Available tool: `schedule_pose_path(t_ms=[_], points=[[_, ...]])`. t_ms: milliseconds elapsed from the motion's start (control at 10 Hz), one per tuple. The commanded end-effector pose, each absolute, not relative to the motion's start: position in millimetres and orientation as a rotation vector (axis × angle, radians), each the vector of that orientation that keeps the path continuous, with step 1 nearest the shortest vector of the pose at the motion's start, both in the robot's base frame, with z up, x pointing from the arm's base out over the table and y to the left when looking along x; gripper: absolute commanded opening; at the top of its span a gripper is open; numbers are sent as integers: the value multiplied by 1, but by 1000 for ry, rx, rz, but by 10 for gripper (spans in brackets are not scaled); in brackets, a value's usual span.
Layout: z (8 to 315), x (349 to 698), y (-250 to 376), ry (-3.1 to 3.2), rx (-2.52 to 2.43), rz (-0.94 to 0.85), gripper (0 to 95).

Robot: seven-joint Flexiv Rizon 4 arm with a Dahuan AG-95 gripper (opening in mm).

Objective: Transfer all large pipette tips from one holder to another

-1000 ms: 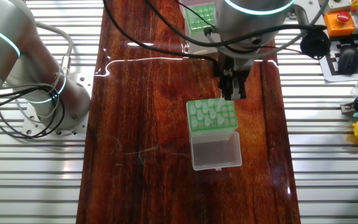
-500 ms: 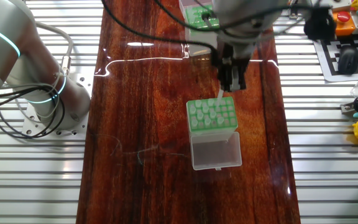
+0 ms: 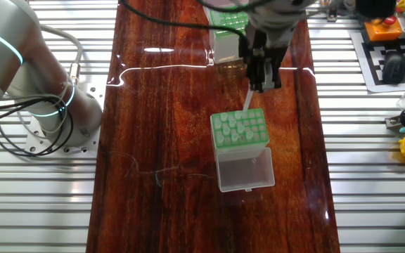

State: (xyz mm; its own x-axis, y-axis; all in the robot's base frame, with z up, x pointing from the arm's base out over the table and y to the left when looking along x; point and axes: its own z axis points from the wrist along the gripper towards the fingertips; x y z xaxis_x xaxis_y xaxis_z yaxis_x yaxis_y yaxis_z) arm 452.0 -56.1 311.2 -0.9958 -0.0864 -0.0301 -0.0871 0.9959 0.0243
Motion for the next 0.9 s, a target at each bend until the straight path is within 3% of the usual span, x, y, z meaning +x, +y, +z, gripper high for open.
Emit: schedule_pose_path(t_ms=[100,900], points=[[310,452,-56,3106,-120,51,0],[310,452,-56,3112,-223,22,0]])
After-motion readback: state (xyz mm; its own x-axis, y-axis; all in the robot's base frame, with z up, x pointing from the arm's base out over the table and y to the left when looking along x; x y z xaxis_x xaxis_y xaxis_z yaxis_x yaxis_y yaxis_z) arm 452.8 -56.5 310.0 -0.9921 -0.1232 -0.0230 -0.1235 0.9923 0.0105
